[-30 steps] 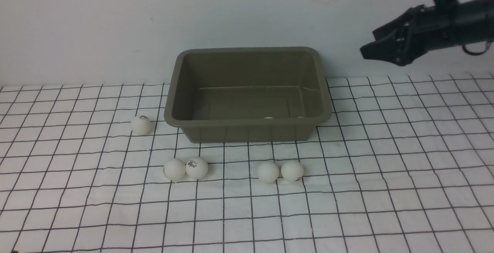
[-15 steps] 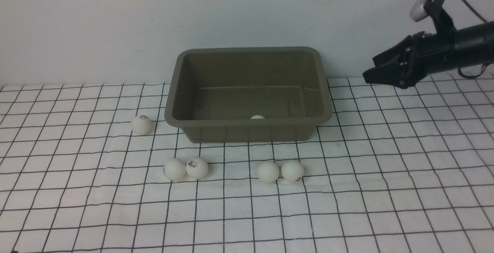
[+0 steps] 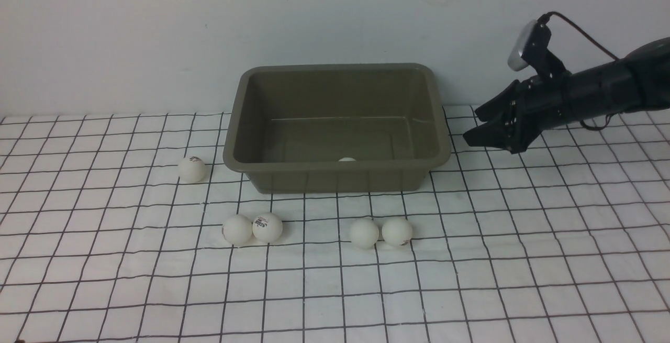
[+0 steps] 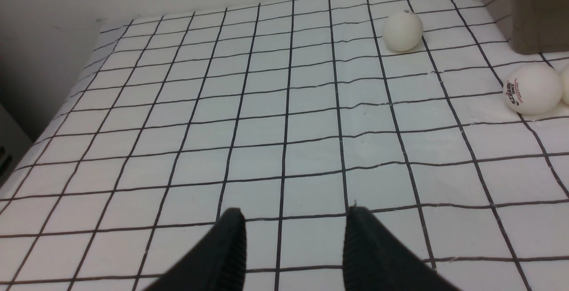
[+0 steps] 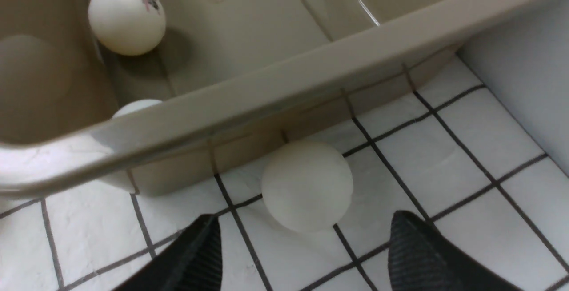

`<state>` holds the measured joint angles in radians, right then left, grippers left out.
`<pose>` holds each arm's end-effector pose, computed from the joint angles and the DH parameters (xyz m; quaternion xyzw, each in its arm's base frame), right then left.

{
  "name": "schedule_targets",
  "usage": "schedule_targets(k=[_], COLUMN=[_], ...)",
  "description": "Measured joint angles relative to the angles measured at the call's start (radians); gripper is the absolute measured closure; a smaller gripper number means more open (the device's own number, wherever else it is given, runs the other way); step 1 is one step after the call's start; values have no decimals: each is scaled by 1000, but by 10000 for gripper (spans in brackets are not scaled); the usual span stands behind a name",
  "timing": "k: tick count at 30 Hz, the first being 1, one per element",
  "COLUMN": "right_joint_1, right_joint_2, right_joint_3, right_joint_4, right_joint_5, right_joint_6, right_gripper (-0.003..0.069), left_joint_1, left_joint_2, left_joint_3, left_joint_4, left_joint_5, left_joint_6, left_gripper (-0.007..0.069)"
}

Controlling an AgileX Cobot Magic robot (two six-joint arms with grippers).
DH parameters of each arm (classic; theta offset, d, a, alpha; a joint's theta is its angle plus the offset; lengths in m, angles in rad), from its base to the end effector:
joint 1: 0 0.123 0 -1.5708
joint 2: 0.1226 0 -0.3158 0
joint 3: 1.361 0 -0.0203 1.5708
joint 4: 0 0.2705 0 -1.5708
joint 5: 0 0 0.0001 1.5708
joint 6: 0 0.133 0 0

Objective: Put the table tennis balls into the box on the white checkered tablecloth.
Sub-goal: 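Reach for and grasp a ping pong ball on the table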

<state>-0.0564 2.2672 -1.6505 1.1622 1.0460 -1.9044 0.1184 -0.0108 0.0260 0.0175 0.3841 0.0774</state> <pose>0.5139 0.0768 0.1465 -0.5006 0.7241 0.2657 0.3930 0.0804 0.0104 0.1570 -0.0119 0.8083 0.0649 0.5851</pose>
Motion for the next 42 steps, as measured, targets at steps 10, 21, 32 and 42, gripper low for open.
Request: schedule_targets(k=[10, 21, 32, 42], right_joint_1=[0, 42, 53, 55], right_joint_2=[11, 63, 89, 121], right_joint_3=[0, -27, -89, -97], right_joint_4=[76, 91, 46, 38], right_joint_5=[2, -31, -45, -47], right_joint_6=[-92, -105, -42, -23], right_gripper=[200, 200, 200, 200], left_joint_1=[0, 0, 0, 0], left_joint_2=[0, 0, 0, 0], left_joint_3=[0, 0, 0, 0], left_joint_4=[0, 0, 0, 0], left_joint_5=[0, 0, 0, 0], left_joint_6=[0, 0, 0, 0], left_gripper=[346, 346, 346, 346])
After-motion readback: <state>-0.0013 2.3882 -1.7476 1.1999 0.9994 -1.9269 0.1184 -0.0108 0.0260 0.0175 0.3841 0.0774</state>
